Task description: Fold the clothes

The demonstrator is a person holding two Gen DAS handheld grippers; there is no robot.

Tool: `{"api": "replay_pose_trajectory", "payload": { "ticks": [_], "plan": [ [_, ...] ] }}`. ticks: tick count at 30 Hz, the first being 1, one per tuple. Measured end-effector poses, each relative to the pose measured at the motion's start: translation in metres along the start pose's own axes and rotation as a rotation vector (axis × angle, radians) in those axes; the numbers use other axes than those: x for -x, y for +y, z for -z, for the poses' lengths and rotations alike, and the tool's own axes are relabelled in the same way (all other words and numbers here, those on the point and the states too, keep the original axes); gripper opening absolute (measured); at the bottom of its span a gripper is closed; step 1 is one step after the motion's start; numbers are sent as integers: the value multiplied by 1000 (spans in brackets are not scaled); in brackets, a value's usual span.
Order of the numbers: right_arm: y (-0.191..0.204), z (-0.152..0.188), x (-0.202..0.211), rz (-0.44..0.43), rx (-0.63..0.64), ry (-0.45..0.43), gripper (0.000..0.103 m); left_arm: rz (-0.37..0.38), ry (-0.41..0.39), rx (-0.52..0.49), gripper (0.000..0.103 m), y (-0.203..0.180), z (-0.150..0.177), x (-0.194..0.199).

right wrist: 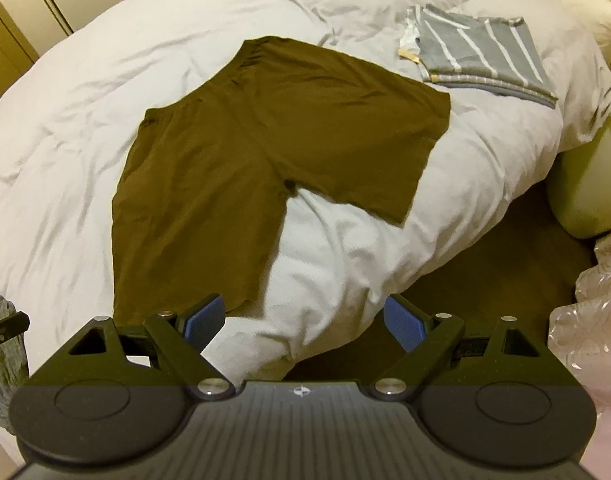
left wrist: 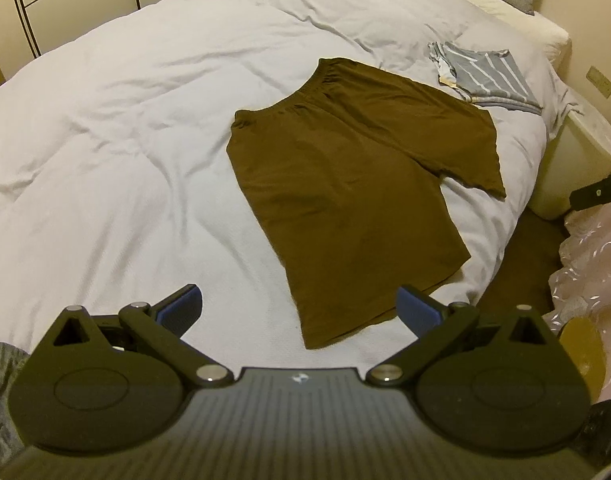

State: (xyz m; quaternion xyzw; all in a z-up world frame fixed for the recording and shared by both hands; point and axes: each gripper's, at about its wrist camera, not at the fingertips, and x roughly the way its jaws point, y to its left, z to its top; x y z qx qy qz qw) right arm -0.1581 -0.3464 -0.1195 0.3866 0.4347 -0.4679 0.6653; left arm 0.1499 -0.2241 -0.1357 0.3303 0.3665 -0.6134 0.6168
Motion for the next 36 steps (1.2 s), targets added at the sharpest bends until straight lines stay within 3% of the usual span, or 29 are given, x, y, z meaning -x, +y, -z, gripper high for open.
{"api": "replay_pose_trajectory", "payload": {
  "ticks": [15, 23, 29, 34, 36],
  "plan": [
    [-8, 0, -11, -47, 27, 23, 88, -35, 7, 5, 102, -18, -4, -2],
    [-1, 0, -16, -71, 92, 49, 88, -45, 5, 0, 102, -28, -6, -7],
    [10, -1, -14, -102, 177, 20, 88, -69, 10, -4, 102, -35, -6, -9],
    [36, 10, -17, -150, 351, -41, 88, -176, 11, -146, 102, -34, -1, -9],
    [51, 20, -23, -149, 453, -74, 83, -210, 18, -211, 102, -27, 1, -10]
  ]
}}
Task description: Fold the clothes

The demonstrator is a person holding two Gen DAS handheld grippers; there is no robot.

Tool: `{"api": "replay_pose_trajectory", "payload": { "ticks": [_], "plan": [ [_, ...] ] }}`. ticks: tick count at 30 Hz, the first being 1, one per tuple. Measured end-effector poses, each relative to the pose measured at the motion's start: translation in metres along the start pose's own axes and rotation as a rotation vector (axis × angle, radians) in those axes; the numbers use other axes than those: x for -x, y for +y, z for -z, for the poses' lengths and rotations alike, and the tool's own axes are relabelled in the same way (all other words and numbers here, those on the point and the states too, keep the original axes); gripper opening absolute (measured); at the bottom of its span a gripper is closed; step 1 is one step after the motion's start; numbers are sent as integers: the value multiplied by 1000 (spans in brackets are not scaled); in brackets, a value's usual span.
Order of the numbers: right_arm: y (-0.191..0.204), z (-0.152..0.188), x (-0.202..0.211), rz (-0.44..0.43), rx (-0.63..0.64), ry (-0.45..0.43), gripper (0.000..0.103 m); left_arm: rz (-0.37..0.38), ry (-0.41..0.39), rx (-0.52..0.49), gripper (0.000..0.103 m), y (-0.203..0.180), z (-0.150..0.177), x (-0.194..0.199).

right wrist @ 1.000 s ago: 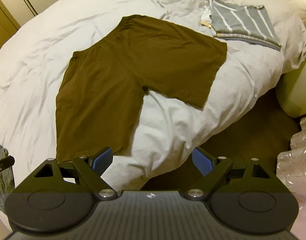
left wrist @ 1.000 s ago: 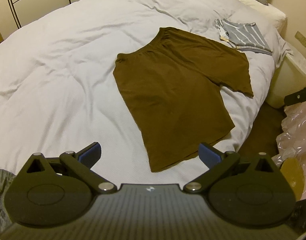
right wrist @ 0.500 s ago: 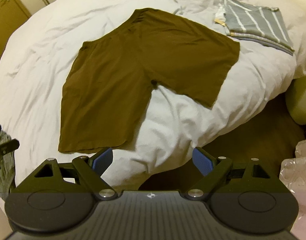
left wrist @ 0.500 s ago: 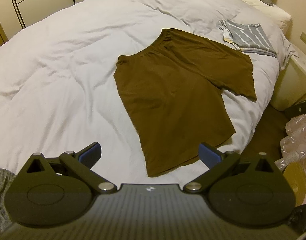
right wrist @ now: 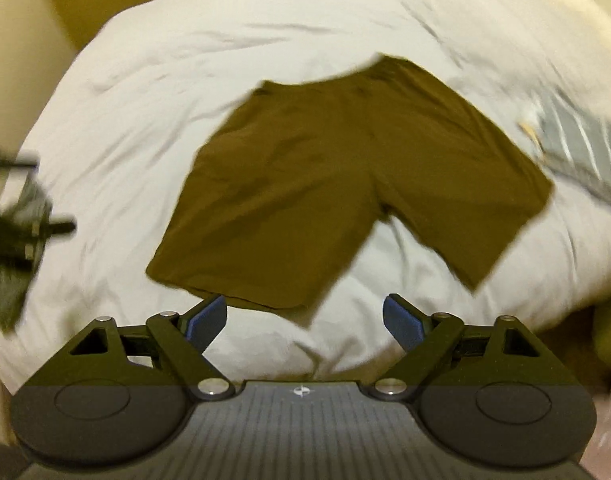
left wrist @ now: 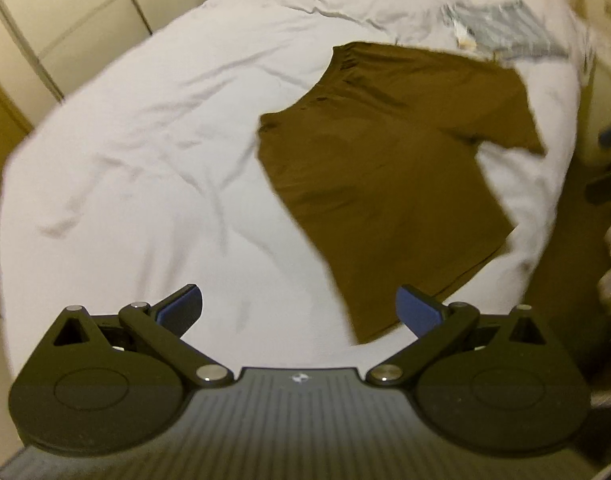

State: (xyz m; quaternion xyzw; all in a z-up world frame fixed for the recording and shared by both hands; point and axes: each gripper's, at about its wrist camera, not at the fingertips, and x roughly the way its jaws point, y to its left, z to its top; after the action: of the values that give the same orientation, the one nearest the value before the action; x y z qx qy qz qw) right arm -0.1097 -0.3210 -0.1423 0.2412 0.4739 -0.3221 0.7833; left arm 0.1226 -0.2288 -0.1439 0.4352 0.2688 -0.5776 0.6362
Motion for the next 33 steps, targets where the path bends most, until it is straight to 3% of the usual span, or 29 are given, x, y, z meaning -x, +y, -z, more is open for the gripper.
{"api": "replay_pose_trajectory", "payload": {
  "ticks": [4, 11, 16, 21, 25, 30, 32, 33],
  "plan": [
    [35, 10, -25, 36, 198, -13, 71, -6, 3, -94, 102, 21, 7, -11],
    [63, 9, -58, -1, 107, 31, 53, 51, -13, -317, 102, 58, -5, -60],
    [109, 1, -92, -44, 162, 63, 52, 72, -47, -472, 102, 73, -22, -84],
    [174, -10, -136, -83, 284, 21, 48, 93, -70, -498, 102, 89, -27, -93],
    [208, -12, -172, -19, 373, 22, 49, 112, -53, -466, 102, 104, -20, -101],
    [224, -3, -206, 119, 500, 67, 48, 120, -18, -437, 102, 118, -3, -111],
    [224, 0, -207, 143, 541, 67, 39, 127, -6, -441, 102, 121, 2, -116],
    [222, 1, -205, 143, 542, 66, 24, 131, -3, -451, 102, 121, 3, -120]
  ]
}}
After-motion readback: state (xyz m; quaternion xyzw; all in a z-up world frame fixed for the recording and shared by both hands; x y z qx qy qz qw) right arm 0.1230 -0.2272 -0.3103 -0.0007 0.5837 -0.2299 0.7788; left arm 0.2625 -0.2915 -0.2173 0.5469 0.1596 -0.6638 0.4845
